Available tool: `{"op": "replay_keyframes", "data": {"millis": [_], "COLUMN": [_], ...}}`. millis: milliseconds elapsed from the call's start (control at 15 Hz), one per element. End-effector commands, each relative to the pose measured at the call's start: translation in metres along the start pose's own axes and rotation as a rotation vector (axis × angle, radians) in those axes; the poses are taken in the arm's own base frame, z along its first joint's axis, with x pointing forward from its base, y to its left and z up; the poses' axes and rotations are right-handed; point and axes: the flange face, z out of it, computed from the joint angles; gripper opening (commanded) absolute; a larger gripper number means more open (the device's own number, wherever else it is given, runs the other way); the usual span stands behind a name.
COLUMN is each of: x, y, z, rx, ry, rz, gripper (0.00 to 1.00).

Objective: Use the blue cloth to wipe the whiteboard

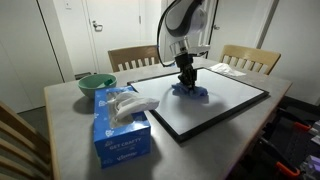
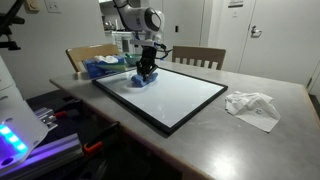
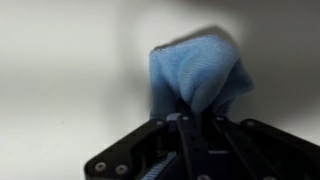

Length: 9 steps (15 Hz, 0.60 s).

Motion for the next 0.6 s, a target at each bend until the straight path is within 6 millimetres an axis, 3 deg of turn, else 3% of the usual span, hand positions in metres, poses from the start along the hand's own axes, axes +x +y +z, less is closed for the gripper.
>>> {"op": "replay_keyframes", "data": {"millis": [0, 267, 333, 400, 533], "x": [0.036, 0.031, 0.013, 0.012, 0.012], "y": [0.013, 0.01, 0.004, 0.004, 0.004], "z": [0.015, 0.014, -0.009, -0.011, -0.011], "rx": [-0.016, -0.017, -0.002, -0.002, -0.002], "ry": [0.067, 0.068, 0.027, 0.025, 0.025], "rz": [-0.031, -0.048, -0.024, -0.024, -0.024], "gripper": [0.03, 0.03, 0.03, 0.12, 0.12]}}
